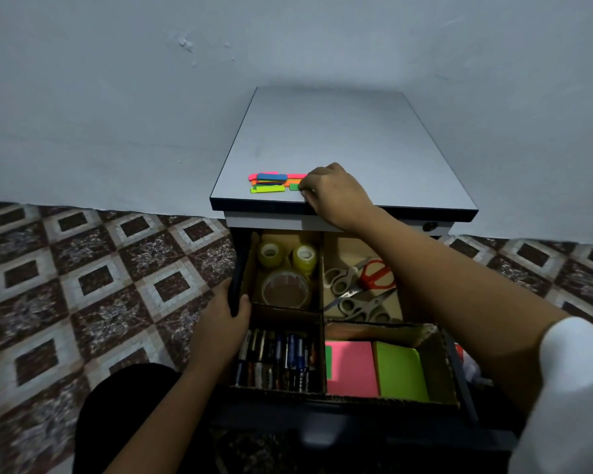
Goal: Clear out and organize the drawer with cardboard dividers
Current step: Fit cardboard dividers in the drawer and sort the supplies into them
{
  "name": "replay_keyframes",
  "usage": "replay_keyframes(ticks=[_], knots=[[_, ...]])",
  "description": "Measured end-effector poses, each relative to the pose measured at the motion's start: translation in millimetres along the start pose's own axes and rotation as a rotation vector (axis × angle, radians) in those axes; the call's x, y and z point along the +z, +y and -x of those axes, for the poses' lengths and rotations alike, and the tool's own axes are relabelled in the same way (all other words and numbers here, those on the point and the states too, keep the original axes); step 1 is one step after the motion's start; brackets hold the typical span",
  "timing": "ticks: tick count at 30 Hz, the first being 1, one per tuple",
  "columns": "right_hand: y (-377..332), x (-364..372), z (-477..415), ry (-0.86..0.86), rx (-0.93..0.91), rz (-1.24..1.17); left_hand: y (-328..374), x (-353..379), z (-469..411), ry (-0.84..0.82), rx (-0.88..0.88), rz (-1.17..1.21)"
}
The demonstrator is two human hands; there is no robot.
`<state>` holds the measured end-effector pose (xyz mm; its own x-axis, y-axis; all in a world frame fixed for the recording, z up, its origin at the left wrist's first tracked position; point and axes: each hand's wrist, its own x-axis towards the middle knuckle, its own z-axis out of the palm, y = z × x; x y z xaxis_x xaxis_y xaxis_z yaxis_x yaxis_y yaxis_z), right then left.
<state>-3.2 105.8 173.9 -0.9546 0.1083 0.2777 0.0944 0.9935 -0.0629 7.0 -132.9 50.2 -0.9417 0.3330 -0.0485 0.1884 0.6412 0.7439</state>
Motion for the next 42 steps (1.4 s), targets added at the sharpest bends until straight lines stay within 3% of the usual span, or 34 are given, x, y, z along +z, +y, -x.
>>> replay_keyframes(ticks=[13, 33, 42], knots=[[-1.2, -6.0, -23.6, -0.072, 0.013, 0.020, -1.7, 0.4, -0.5, 0.001, 0.018, 0.007], [-7.2, -12.5, -46.2, -0.231, 0.222, -0.195, 0.3, 1.2, -0.4, 0.011, 0.023, 0.002], [-4.7, -12.8, -39.8, -0.178, 0.208, -0.179, 0.3, 0.1, 0.7, 0.001, 0.024, 0.031]])
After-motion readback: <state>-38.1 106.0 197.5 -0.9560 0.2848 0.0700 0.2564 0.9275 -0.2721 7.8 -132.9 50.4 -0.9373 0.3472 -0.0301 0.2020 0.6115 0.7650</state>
